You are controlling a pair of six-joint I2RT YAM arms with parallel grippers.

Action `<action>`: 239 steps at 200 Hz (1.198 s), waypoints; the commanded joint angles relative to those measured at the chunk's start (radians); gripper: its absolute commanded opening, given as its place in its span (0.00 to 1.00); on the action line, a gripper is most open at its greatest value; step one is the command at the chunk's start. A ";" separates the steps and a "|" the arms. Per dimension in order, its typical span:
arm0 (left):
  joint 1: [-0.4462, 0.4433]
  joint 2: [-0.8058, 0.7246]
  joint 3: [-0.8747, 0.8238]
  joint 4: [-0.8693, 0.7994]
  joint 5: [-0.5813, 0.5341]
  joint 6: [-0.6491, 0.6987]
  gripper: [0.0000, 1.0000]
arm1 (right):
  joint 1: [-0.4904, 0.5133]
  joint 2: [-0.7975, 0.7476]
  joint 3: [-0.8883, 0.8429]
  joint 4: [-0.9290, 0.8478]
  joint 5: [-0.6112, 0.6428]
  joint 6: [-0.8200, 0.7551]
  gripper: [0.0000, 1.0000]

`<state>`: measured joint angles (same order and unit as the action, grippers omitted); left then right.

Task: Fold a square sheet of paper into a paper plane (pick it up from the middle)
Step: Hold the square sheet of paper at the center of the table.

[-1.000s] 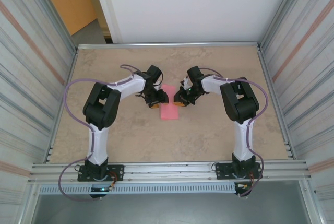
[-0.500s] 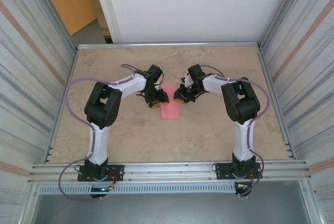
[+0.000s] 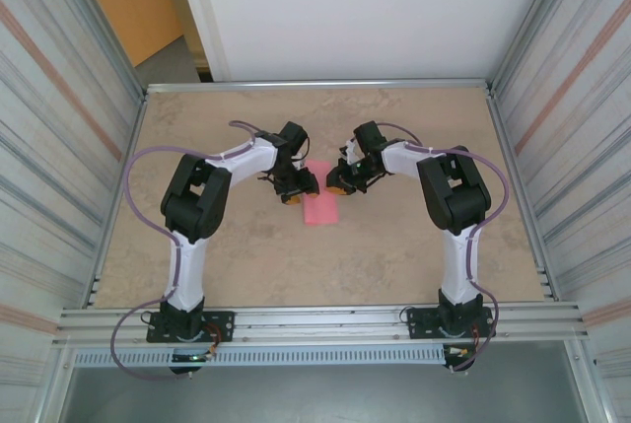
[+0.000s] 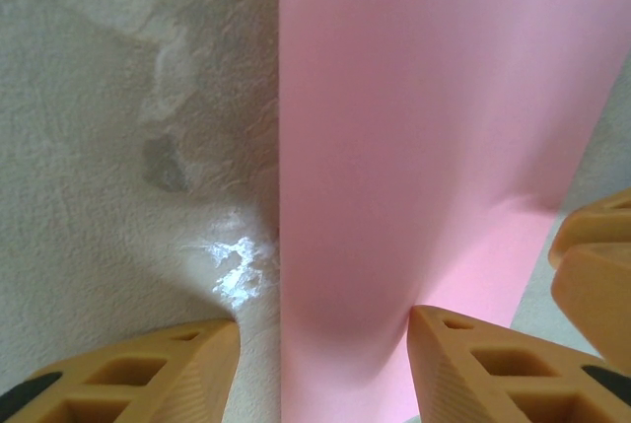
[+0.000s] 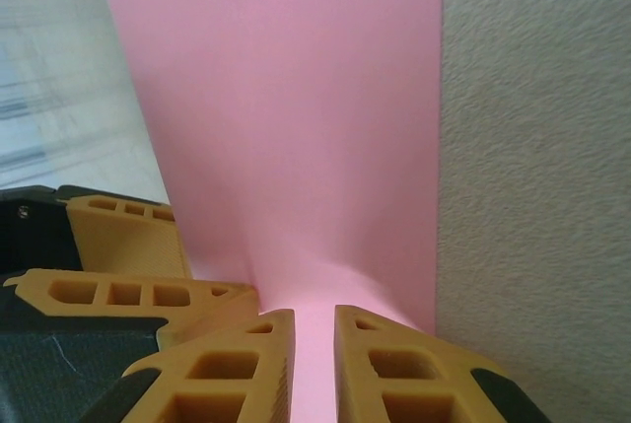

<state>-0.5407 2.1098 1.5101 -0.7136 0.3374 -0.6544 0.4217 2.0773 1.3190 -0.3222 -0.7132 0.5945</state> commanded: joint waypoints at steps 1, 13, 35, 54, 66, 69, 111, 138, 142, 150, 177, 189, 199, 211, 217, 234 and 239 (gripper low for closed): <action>-0.028 0.141 -0.064 0.007 -0.059 0.007 0.51 | 0.011 0.014 0.038 -0.021 -0.039 -0.025 0.18; -0.030 0.143 -0.061 0.006 -0.058 0.008 0.51 | 0.013 0.022 0.042 -0.027 -0.041 -0.028 0.18; -0.030 0.146 -0.061 0.006 -0.057 0.009 0.52 | 0.014 0.037 0.047 -0.032 -0.045 -0.032 0.17; -0.030 0.146 -0.063 0.006 -0.057 0.011 0.51 | 0.014 0.045 0.046 -0.036 -0.040 -0.036 0.17; -0.030 0.147 -0.063 0.005 -0.058 0.012 0.51 | 0.013 0.052 0.045 -0.039 -0.035 -0.038 0.17; -0.029 0.147 -0.063 0.005 -0.058 0.012 0.51 | 0.012 0.054 0.045 -0.041 -0.033 -0.038 0.17; -0.030 0.146 -0.064 0.003 -0.059 0.013 0.51 | 0.006 0.083 0.021 -0.057 0.006 -0.055 0.15; -0.029 0.136 -0.060 0.002 -0.056 0.013 0.51 | 0.005 0.102 0.000 -0.088 0.066 -0.068 0.14; -0.030 0.131 -0.060 0.001 -0.056 0.015 0.51 | 0.004 0.104 -0.006 -0.091 0.076 -0.070 0.13; -0.030 0.121 -0.055 -0.001 -0.054 0.019 0.51 | 0.004 0.104 -0.015 -0.092 0.093 -0.071 0.13; -0.028 0.047 -0.025 -0.006 -0.051 0.036 0.52 | 0.007 0.103 -0.044 -0.097 0.127 -0.061 0.12; -0.026 -0.001 -0.012 -0.007 -0.058 0.036 0.53 | 0.012 0.099 -0.057 -0.098 0.144 -0.047 0.11; -0.022 -0.050 -0.007 -0.003 -0.069 0.032 0.54 | 0.019 0.095 -0.065 -0.098 0.163 -0.029 0.11; -0.016 -0.101 -0.009 0.004 -0.085 0.021 0.54 | 0.027 0.092 -0.080 -0.093 0.178 0.003 0.10; -0.012 -0.125 -0.014 0.010 -0.093 0.014 0.54 | 0.031 0.092 -0.086 -0.089 0.183 0.021 0.10; -0.002 -0.182 -0.042 0.037 -0.103 0.000 0.55 | 0.034 0.085 -0.115 -0.053 0.174 0.080 0.10; 0.001 -0.197 -0.055 0.049 -0.102 -0.006 0.55 | 0.034 0.081 -0.127 -0.040 0.173 0.099 0.10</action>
<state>-0.5552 2.0384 1.4902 -0.6991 0.2787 -0.6483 0.4370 2.1025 1.2858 -0.2787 -0.6754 0.5884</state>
